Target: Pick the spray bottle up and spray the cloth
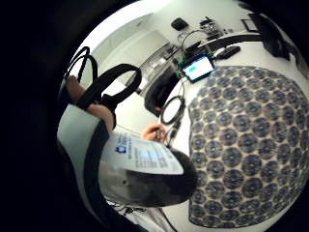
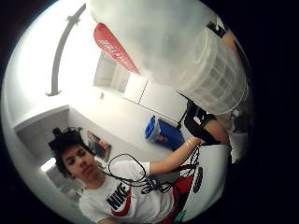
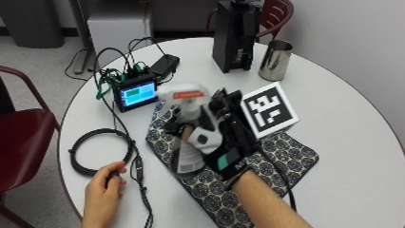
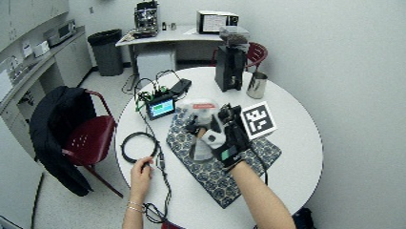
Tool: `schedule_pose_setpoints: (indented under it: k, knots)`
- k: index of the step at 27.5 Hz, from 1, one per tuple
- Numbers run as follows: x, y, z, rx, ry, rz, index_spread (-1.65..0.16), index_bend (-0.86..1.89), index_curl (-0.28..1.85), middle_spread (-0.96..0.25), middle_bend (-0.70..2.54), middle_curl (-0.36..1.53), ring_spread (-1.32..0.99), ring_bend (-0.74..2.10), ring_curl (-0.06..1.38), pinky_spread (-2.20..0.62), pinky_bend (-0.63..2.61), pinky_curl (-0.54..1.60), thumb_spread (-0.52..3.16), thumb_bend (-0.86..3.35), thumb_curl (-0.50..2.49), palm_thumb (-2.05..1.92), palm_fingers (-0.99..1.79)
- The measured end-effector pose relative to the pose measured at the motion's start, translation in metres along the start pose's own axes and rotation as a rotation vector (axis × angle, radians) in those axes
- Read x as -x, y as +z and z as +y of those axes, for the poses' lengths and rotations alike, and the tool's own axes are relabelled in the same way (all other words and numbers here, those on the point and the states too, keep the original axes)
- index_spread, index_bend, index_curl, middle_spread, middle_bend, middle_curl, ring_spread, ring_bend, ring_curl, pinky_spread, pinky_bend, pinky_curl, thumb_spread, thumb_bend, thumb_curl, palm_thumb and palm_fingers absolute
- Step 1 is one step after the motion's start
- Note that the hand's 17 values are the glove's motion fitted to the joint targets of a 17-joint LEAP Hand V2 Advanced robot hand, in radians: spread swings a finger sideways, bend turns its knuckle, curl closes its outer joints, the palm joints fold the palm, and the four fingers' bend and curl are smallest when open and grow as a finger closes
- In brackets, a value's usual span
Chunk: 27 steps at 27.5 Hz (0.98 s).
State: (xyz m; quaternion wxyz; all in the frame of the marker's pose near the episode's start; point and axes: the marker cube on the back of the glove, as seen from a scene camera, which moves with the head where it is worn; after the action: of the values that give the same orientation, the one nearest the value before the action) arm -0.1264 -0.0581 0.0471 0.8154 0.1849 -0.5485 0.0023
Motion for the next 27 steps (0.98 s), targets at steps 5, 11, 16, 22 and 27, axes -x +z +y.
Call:
schedule_pose_setpoints:
  k: [5, 11, 16, 22, 27]
  knots:
    - [-0.001, 0.047, 0.005, 0.081, -0.033, -0.039, -0.23, 0.12, 0.34, -0.14, 0.41, 0.5, -0.14, 0.6, 0.44, -0.18, 0.5, 0.38, 0.61, -0.03, 0.63, 1.03, 1.19]
    - [-0.019, 0.068, 0.008, 0.114, -0.02, -0.05, -0.24, 0.12, 0.34, -0.14, 0.4, 0.49, -0.14, 0.6, 0.44, -0.18, 0.5, 0.37, 0.64, -0.03, 0.63, 1.02, 1.19]
    - [-0.019, 0.074, 0.01, 0.115, -0.043, -0.064, -0.24, 0.12, 0.34, -0.14, 0.4, 0.49, -0.14, 0.59, 0.44, -0.17, 0.49, 0.37, 0.66, -0.03, 0.62, 1.02, 1.19]
    - [-0.017, 0.079, 0.009, 0.096, -0.056, -0.081, -0.24, 0.12, 0.34, -0.14, 0.4, 0.49, -0.15, 0.59, 0.44, -0.17, 0.49, 0.37, 0.67, -0.03, 0.61, 1.02, 1.19]
    - [-0.025, 0.083, 0.012, 0.11, -0.027, -0.085, -0.25, 0.11, 0.33, -0.14, 0.4, 0.49, -0.15, 0.58, 0.44, -0.18, 0.5, 0.38, 0.66, -0.03, 0.62, 1.02, 1.19]
